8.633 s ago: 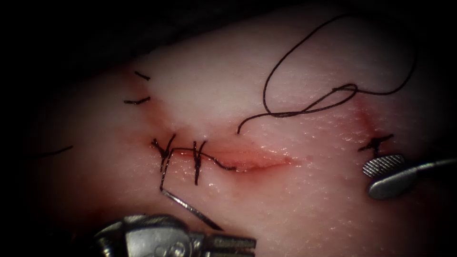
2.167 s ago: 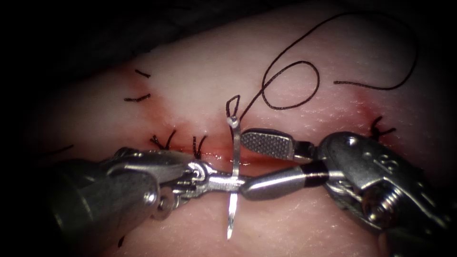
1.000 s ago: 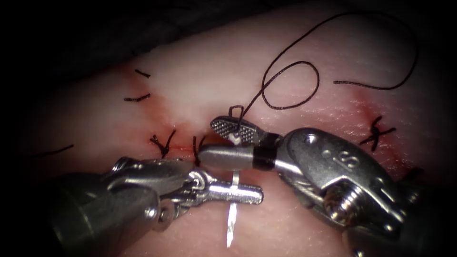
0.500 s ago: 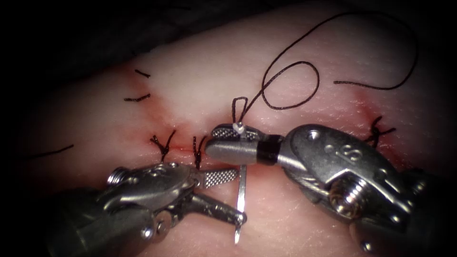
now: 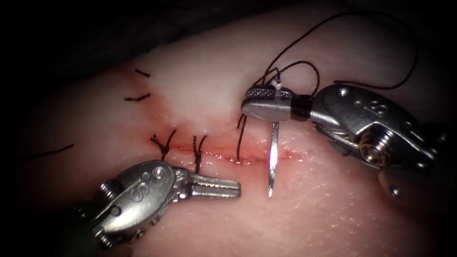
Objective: Wound Closure
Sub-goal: Place left grasper in wound to widen opening
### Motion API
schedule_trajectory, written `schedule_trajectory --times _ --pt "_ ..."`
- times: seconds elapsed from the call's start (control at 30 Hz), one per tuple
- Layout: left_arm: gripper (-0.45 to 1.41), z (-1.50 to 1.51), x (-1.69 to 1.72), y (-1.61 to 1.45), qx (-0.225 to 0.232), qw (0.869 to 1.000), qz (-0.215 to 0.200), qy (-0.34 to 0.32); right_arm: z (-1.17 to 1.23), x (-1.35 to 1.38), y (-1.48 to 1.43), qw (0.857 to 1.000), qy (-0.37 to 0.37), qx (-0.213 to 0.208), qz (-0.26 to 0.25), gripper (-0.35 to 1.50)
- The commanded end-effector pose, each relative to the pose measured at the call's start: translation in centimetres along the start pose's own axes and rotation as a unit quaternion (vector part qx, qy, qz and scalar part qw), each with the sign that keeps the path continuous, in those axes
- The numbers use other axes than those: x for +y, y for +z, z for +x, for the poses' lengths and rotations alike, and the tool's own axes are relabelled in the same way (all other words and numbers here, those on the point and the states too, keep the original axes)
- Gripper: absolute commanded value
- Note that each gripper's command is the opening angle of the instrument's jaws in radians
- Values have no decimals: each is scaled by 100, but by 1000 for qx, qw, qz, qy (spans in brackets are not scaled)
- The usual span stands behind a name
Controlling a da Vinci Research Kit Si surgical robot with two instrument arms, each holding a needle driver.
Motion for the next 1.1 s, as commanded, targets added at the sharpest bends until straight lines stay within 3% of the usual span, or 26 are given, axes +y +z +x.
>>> schedule_trajectory --times 0.03,0.07,0.13,0.23,0.27,0.33,0.43,0.47,0.53,0.77,0.9,1.1 --pt "-45 4 -11 9 -24 999 7 26 6 1 12 1000 -7 3 1 -35" --pt "-45 4 -11 9 -24 999 7 26 6 1 12 1000 -7 3 1 -35" --pt "-45 6 -22 18 -77 995 48 43 6 0 12 1000 -7 4 2 -35" --pt "-45 5 -29 21 -135 988 65 48 6 -2 11 1000 -10 4 2 -35" --pt "-45 3 -34 22 -186 978 78 45 5 -2 11 1000 -10 4 2 -35" --pt "-45 2 -36 22 -205 974 81 43 5 -2 11 1000 -10 4 2 -35" --pt "-45 -11 -50 22 -319 942 94 37 4 -4 12 1000 -11 5 3 -35" --pt "-45 -11 -50 22 -319 942 94 37 4 -4 12 1000 -11 5 3 -35" --pt "-45 -20 -54 22 -368 926 87 26 2 -5 14 1000 -12 6 4 -35" --pt "-45 -37 -77 31 -422 903 81 21 -4 -12 23 999 -28 12 13 -35" --pt "-45 -49 -85 49 -436 899 32 -6 -6 -14 26 999 -38 14 15 -35" --pt "-45 -55 -86 48 -470 882 9 -29 -9 -8 32 997 -75 18 20 -35"
